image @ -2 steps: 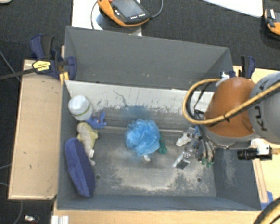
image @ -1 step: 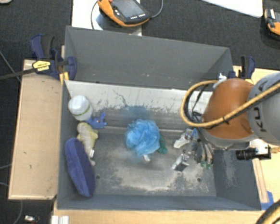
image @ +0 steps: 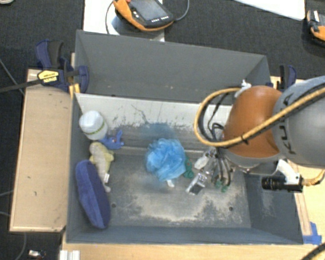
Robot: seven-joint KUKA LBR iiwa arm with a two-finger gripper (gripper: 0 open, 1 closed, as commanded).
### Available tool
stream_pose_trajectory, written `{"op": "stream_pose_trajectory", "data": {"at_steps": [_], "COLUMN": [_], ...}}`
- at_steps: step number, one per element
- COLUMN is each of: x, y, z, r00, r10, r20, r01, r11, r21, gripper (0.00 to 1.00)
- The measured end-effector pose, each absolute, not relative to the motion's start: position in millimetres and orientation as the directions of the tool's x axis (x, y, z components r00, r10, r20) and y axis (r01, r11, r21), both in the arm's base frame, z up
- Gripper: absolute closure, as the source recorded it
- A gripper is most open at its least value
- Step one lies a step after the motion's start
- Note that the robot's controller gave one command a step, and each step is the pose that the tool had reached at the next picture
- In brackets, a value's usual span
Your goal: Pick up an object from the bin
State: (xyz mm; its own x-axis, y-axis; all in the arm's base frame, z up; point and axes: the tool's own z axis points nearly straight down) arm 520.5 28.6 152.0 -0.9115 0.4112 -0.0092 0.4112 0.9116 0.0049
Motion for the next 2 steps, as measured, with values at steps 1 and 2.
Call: {"op": "stream_pose_trajectory", "data": {"at_steps": [1,2], "x": [561.1,534.0], "y": [36,51], "z": [173,141], "r00": [-0.966,-0.992], "r10": [0.259,0.125], "r20": [-0.014,-0.013], "r01": [0.259,0.125], "r11": [0.966,0.992], "r21": [0.003,0.003], "gripper": [0.0,0.0]}}
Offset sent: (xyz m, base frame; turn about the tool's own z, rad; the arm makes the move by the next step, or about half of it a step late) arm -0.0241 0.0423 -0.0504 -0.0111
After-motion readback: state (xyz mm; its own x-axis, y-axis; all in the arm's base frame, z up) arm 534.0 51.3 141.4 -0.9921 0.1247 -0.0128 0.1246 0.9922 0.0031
